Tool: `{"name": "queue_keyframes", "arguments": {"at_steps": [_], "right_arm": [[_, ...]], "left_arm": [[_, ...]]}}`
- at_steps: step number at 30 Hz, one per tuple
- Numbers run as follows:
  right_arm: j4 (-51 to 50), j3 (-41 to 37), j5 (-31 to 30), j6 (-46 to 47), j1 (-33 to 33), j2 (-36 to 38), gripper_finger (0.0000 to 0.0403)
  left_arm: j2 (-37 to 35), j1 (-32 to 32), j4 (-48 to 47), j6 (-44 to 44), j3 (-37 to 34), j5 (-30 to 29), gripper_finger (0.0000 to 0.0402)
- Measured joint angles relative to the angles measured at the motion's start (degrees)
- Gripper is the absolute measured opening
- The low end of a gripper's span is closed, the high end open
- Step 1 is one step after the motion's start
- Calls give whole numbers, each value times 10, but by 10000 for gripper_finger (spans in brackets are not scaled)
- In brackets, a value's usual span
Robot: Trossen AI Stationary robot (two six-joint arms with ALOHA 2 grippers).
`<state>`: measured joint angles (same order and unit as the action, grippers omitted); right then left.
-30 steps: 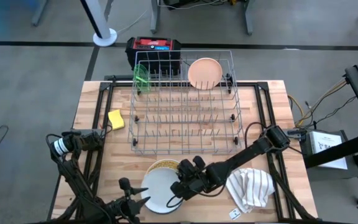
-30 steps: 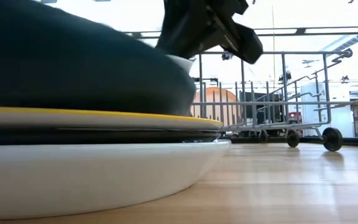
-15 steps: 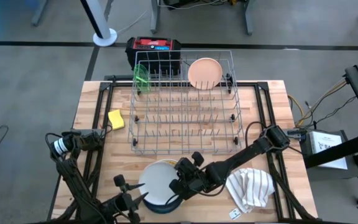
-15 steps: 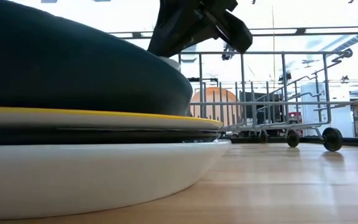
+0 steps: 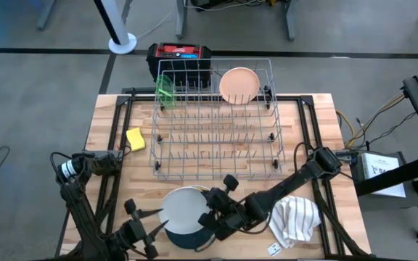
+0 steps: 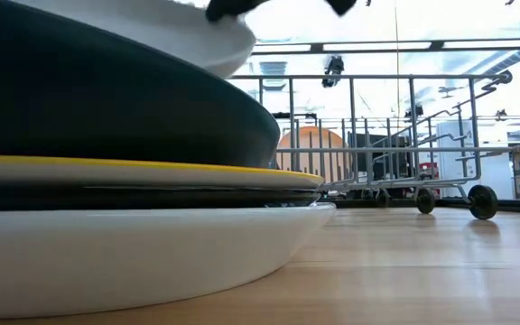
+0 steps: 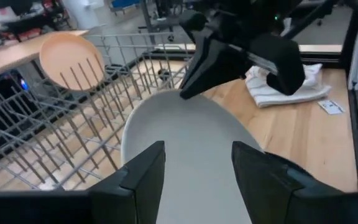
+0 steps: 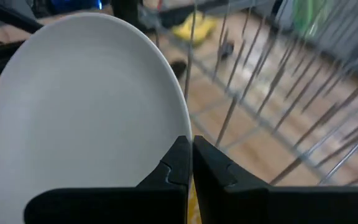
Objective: Sort dishes
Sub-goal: Put the gray plate into the dish rack
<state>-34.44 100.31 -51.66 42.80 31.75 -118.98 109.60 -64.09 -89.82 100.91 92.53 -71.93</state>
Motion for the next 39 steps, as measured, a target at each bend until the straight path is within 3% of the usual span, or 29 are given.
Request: {"name": "queue_keyframes", "arguments": {"at_steps": [11, 21, 39], "right_arm": [[0, 37, -170, -145, 62, 1, 0], [4, 38, -250, -207, 87, 0, 0], [20, 41, -284, -252, 93, -1, 0]], "left_arm": [[-12, -6, -2, -10, -1, -5, 219], [-15, -2, -2, -59, 18, -27, 232], [-13, 34, 11, -47, -13, -41, 230]]}}
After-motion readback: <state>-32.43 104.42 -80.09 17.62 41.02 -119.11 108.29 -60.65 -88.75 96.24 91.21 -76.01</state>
